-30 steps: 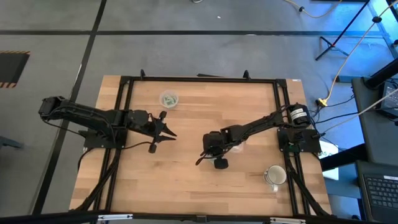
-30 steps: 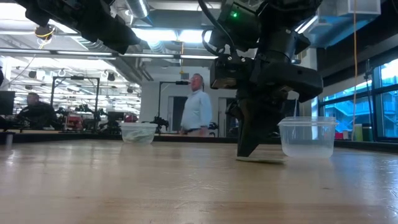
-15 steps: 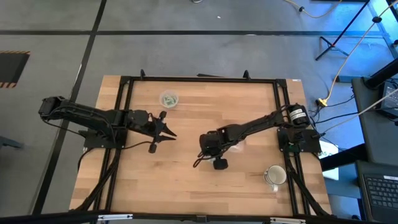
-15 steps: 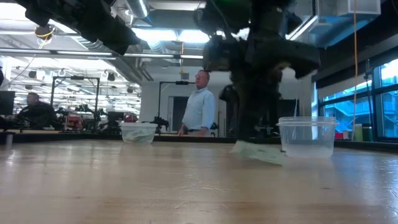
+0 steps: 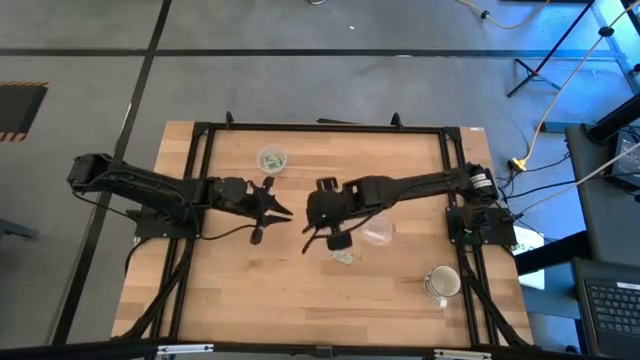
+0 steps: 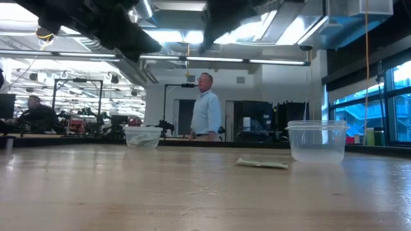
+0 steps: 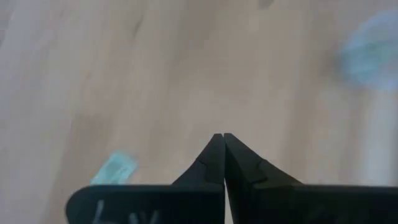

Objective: Pick and place Stevia / Truvia into bins
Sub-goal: Put the stevia packet into the top transparent container

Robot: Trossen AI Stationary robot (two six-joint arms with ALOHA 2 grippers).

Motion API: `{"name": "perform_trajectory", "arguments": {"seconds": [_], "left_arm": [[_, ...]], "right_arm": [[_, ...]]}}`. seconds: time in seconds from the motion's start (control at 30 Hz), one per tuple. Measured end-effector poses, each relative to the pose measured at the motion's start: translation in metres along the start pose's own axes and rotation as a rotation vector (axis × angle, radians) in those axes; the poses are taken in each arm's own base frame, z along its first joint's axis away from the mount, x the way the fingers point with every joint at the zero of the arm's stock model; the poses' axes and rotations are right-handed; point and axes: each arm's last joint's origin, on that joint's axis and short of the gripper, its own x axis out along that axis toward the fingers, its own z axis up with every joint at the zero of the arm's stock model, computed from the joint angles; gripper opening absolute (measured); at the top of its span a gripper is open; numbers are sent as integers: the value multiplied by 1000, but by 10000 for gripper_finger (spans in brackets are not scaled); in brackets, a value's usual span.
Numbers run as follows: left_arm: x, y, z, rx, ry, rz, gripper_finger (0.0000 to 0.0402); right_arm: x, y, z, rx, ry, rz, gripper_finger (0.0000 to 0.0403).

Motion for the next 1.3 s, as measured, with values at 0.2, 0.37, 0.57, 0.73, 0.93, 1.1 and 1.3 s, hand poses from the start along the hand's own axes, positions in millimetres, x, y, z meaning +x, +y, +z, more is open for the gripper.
{"name": "perform_trajectory", "arguments": {"seconds": [0.2, 0.37, 0.57, 0.73, 0.93, 1.1, 1.3], "left_arm": [[13, 2, -7, -22, 35, 44, 105], [14, 5, -13, -20, 93, 122, 135], [13, 5, -14, -19, 95, 141, 145], [13, 5, -14, -8, 95, 141, 146], [13, 5, -13, 41, 93, 148, 146], [13, 6, -13, 43, 91, 185, 146], [13, 7, -13, 44, 92, 194, 146]], "right_arm": [[-37, -15, 20, -9, -74, -150, 0], [-45, -13, 18, 15, -57, -29, 0], [-22, 12, -1, 156, 97, 183, 4], [4, 39, -22, 242, 233, 196, 19], [36, 61, -44, 285, 270, 197, 79], [51, 71, -52, 274, 236, 203, 155], [57, 76, -48, 198, 136, 221, 213]]}}
